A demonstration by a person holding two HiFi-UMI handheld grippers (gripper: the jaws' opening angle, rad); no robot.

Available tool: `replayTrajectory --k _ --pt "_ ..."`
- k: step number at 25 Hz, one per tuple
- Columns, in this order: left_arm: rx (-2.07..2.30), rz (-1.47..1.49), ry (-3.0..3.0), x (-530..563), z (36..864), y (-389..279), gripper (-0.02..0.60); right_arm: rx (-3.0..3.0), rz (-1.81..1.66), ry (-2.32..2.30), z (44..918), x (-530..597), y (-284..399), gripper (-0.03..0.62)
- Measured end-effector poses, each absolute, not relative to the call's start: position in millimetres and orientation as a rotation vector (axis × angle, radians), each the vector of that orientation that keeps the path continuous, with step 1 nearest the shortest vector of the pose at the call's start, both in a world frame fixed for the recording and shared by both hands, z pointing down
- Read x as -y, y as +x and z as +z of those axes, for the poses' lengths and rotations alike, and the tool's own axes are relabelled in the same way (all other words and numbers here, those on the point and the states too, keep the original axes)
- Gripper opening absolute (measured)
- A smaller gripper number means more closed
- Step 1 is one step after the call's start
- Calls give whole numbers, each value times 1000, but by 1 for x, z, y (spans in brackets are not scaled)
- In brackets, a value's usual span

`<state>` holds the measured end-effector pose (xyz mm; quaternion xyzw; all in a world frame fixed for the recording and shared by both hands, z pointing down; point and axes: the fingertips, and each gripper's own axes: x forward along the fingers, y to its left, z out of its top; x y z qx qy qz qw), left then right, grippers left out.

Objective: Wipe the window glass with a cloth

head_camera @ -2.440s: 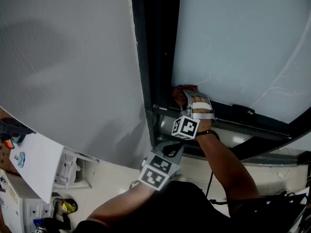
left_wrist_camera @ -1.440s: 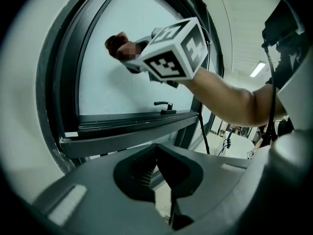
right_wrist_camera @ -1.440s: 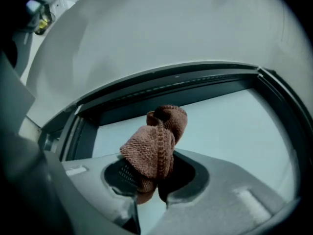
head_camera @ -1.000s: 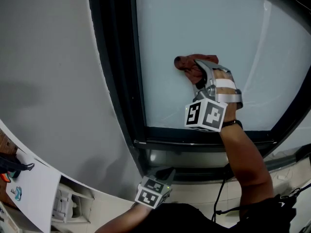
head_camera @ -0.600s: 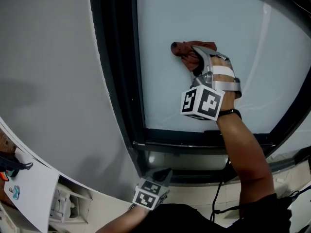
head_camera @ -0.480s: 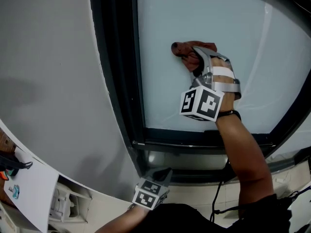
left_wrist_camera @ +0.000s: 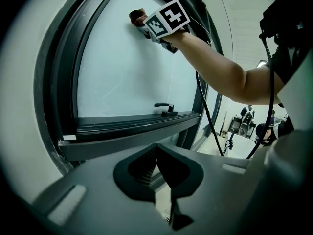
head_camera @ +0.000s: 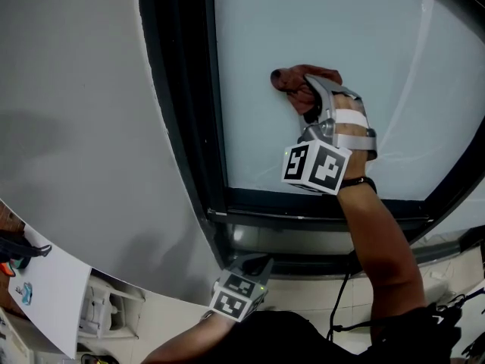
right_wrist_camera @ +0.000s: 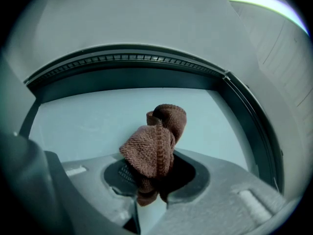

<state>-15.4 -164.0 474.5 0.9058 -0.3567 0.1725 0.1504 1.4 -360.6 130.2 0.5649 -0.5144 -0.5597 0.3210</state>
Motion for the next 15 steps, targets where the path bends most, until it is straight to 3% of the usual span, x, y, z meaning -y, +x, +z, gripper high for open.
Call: replayTrajectory --k 15 --pt "990 535 2608 158 481 -12 17 1382 -1466 1464 181 360 2 89"
